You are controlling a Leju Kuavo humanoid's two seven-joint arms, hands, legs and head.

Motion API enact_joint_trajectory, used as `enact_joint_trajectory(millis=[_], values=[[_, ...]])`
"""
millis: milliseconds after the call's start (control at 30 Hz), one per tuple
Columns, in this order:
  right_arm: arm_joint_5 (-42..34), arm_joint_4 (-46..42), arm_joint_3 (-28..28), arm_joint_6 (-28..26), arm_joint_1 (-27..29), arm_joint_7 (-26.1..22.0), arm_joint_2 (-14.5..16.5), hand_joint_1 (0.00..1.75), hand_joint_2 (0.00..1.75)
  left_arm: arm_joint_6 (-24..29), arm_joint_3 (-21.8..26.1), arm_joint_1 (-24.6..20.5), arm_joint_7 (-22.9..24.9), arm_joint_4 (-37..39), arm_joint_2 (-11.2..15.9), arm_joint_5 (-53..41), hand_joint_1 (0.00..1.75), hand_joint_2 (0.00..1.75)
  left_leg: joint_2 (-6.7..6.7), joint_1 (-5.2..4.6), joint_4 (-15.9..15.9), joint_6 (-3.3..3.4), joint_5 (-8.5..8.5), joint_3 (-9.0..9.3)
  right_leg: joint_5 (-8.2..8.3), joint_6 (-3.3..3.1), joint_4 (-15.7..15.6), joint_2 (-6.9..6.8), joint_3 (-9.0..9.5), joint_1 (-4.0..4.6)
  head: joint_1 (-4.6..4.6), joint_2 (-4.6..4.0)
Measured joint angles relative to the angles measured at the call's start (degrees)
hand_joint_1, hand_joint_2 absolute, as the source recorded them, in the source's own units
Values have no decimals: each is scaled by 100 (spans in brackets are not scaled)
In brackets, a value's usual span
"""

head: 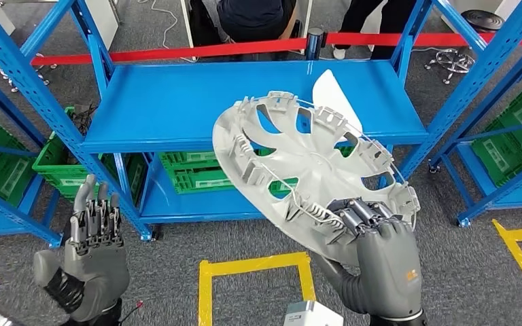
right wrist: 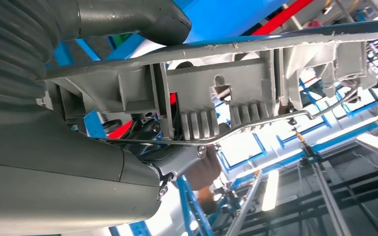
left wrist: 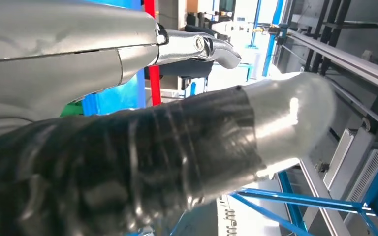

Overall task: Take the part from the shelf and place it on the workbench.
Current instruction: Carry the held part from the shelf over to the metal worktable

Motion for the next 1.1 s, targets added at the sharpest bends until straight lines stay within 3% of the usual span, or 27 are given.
enact_joint_trajectory(millis=[33,67,133,167,200,300,367,433,467,500,533,600,633,700,767,833,867,933,967,1000,1033,1100], values=[[-2,1,-7,0,1,0,0,175,175,0,1,0,1,0,-2,0,0,0,13,2,47,-11,17,-72,110,12,-125,-9,140,-7,20,0],[-3,1,-12,-1,1,-1,0,175,175,-1,1,-1,2,0,-3,0,0,0,24,5,99,-24,30,-139,253,17,-442,-22,367,-16,44,0],[-1,0,-18,-5,-1,-7,0,175,175,-1,0,-3,2,-1,-8,-1,0,0,44,-2,194,-69,53,-261,343,-2,-1150,-48,827,-5,87,1],[3,-1,-20,-11,-1,-13,0,175,175,0,-1,-3,2,-1,-10,-1,0,0,52,-8,229,-101,71,-306,324,-24,-1370,-54,954,8,103,1],[10,-2,-24,-18,1,-19,0,175,175,1,-1,-4,1,-1,-12,-2,0,0,58,-14,248,-138,98,-341,286,-54,-1452,-54,994,26,113,2],[37,-3,-41,-54,12,-35,-2,175,175,6,-2,-3,0,0,-13,-2,0,0,47,-2,310,-246,93,-420,373,-191,-1488,-52,940,20,112,1],[48,-3,-45,-75,14,-46,-2,175,175,8,-2,-3,0,0,-13,-2,0,0,19,15,674,-311,-231,-584,454,-289,-1509,-60,876,-2,62,0],[54,-3,-45,-81,16,-52,-1,175,175,9,-2,-2,1,1,-13,-1,0,0,3,31,1385,-358,-665,-827,531,-325,-1506,-58,779,3,-18,1],[56,-2,-45,-81,19,-52,0,175,175,9,-2,-1,2,2,-13,-1,0,0,2,35,1681,-369,-781,-906,571,-325,-1503,-54,725,5,-50,1],[56,-2,-45,-82,23,-52,0,175,175,9,-2,0,3,4,-13,-1,0,0,2,36,1812,-368,-793,-903,611,-319,-1502,-50,673,7,-78,1],[56,-1,-45,-83,28,-52,0,175,175,9,-2,-1,3,5,-12,0,0,0,0,36,1725,-353,-706,-788,647,-309,-1500,-44,627,8,-106,1],[56,-1,-45,-84,36,-55,0,175,175,9,-2,-4,4,6,-11,0,0,0,-22,30,1008,-285,-440,-282,711,-281,-1500,-28,565,11,-163,1],[56,-1,-46,-86,37,-56,0,175,175,10,-2,-8,4,5,-11,-1,0,0,-41,21,596,-247,-377,7,741,-258,-1500,-22,539,17,-179,1],[46,-1,-47,-101,37,-66,0,175,175,15,-2,-12,2,1,-12,-2,0,0,-68,-8,127,-187,-370,306,812,-191,-1504,-15,499,11,-186,1],[16,-1,-47,-113,39,-80,-1,175,175,22,-2,-11,2,-2,-10,-1,0,0,-64,-26,58,-131,-324,302,886,-109,-1526,-12,471,-3,-184,0],[-26,-1,-47,-114,42,-91,-3,175,175,25,-1,-13,4,-2,-14,0,0,0,-43,-7,-4,-54,-217,261,779,-54,-1434,-15,386,-6,-165,1],[-45,-1,-46,-110,43,-95,-3,175,175,25,-1,-13,5,-2,-17,0,0,0,-32,7,-34,-16,-157,225,591,-37,-1230,-18,301,-5,-132,1],[-81,-1,-46,-94,42,-101,-4,175,175,25,-1,-10,7,-1,-21,0,0,0,-20,6,-36,30,-67,115,98,-16,-534,-25,86,-10,-52,1],[-97,-1,-46,-80,43,-101,-4,175,175,25,-2,-8,8,-1,-21,0,0,0,-17,0,-24,36,-26,47,-64,-4,-193,-26,15,-11,-26,1],[-113,-1,-46,-61,42,-97,-4,175,175,25,-2,-8,9,0,-21,0,0,0,-15,-5,-8,34,13,-23,-105,3,3,-26,9,-10,-8,2],[-132,-1,-47,-38,42,-90,-5,175,175,24,-2,-8,14,0,-22,0,0,0,-14,-9,16,28,50,-96,-37,5,2,-27,92,-10,11,2],[-183,-1,-49,11,36,-72,-7,175,175,23,-2,-10,32,-1,-25,0,0,0,-14,-11,87,6,106,-231,237,-22,-599,-34,535,-4,60,2]])
